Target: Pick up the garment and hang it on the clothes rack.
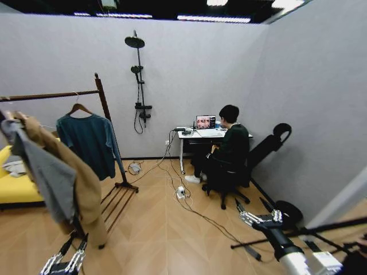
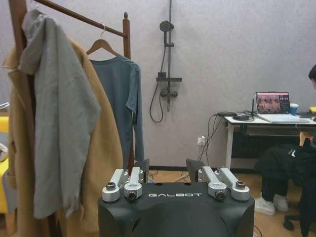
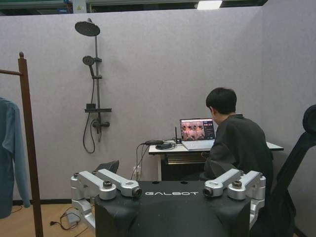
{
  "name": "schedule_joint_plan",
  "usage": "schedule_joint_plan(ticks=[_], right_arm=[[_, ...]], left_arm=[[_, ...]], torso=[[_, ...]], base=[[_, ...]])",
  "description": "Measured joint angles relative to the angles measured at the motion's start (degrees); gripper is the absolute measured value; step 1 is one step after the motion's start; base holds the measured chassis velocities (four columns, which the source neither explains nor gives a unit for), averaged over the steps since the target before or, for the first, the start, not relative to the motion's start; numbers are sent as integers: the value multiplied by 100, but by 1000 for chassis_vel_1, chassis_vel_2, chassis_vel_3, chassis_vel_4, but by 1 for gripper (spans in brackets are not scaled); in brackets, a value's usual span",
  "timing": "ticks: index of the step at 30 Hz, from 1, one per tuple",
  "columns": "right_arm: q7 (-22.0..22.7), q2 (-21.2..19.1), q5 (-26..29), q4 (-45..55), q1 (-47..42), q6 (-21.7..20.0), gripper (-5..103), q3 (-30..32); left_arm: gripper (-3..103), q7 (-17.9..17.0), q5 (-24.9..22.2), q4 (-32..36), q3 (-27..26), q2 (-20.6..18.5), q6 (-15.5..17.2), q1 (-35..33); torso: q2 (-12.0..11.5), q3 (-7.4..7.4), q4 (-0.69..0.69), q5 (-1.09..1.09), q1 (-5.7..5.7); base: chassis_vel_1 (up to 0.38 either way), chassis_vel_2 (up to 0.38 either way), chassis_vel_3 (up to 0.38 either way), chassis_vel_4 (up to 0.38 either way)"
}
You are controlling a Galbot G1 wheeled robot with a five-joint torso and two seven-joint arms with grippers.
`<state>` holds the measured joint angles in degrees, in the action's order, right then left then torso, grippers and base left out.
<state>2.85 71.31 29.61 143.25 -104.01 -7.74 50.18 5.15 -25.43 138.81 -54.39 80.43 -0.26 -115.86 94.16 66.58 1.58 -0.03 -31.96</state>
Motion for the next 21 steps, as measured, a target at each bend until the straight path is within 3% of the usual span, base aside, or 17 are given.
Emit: schedule_joint_plan(ticks=[4, 7, 8, 10, 15, 21], right_arm=[[1, 0, 0, -1, 0, 0, 100, 0], [0, 0, 0, 0, 0, 0, 100, 0], [1, 0, 0, -1, 0, -1, 100, 0], [0, 0, 0, 0, 0, 0, 100, 1], [1, 0, 0, 0, -2, 0, 100, 1], [0, 0, 0, 0, -1, 0, 100, 1]], left_arm=[[46, 3, 0, 0, 1, 0, 0, 0], [46, 0, 0, 0, 1, 0, 0, 0], [46, 5, 0, 1, 0, 0, 0, 0], [46, 5, 0, 0, 1, 0, 0, 0], [46, 4, 0, 0, 0, 0, 0, 0], [46, 3, 0, 0, 0, 0, 0, 0]], torso=[[-1, 1, -1, 6, -1], [-1, 1, 1, -2, -1], [-1, 1, -1, 10, -3], [-1, 0, -1, 0, -2], [2, -1, 1, 6, 3], [0, 0, 1, 3, 1]], base=[[344, -345, -365, 351], [346, -350, -356, 364], [339, -346, -368, 347], [339, -335, -341, 346], [301, -273, -283, 295], [30, -39, -68, 63]])
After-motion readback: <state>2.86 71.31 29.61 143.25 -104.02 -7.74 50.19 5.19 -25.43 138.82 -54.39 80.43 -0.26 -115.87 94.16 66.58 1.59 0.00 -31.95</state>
